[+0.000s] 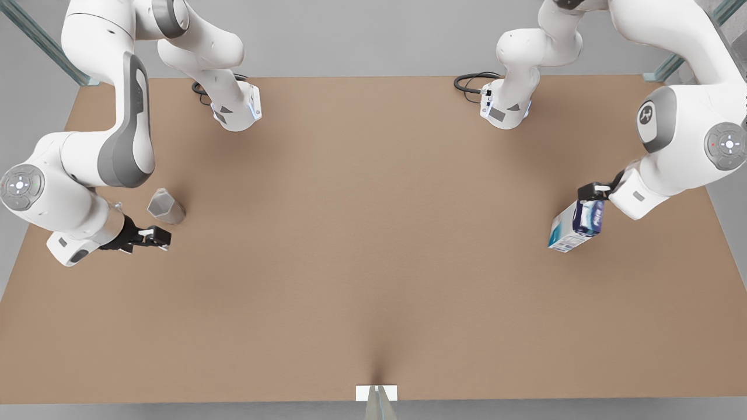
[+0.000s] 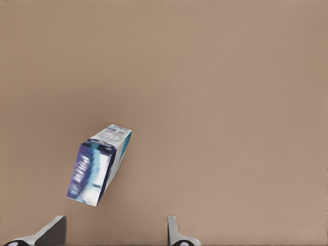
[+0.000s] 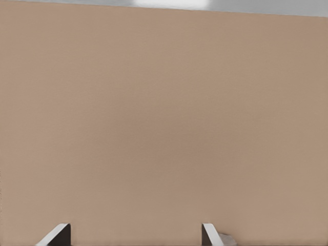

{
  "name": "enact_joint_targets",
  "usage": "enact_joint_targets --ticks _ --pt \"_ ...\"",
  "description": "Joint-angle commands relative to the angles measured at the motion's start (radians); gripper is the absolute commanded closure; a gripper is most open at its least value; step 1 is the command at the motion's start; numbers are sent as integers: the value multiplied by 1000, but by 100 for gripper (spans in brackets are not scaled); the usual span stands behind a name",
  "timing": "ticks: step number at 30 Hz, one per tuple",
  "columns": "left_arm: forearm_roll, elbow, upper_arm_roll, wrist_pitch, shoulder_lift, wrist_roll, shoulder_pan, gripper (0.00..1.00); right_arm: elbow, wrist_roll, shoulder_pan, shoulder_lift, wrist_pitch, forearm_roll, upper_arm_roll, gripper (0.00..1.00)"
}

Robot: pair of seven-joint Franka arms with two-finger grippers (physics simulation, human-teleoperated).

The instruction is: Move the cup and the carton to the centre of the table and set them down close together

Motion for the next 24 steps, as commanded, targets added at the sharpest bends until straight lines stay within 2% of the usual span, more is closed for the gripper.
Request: enact_joint_targets --ticks 1,3,6,8,11,21,24 --pt "-3 2 0 -1 2 1 3 0 -4 0 -1 2 -1 -1 0 0" --pt "-3 4 0 1 12 2 3 0 -86 2 -12 -13 15 -2 0 0" --pt "-3 4 2 1 16 4 5 0 -577 2 -12 -242 341 -50 0 0" --pt "-3 4 2 1 16 7 5 0 -743 0 -32 -283 423 -50 0 0" --pt "-3 1 8 5 12 8 5 0 -829 -8 -61 -263 472 -51 -5 0" --pt "-3 -4 8 4 15 14 9 0 -947 -75 -116 -240 463 -62 -8 0" --pt "-3 -6 8 4 16 14 9 0 -1005 -77 -135 -253 539 -88 -8 0"
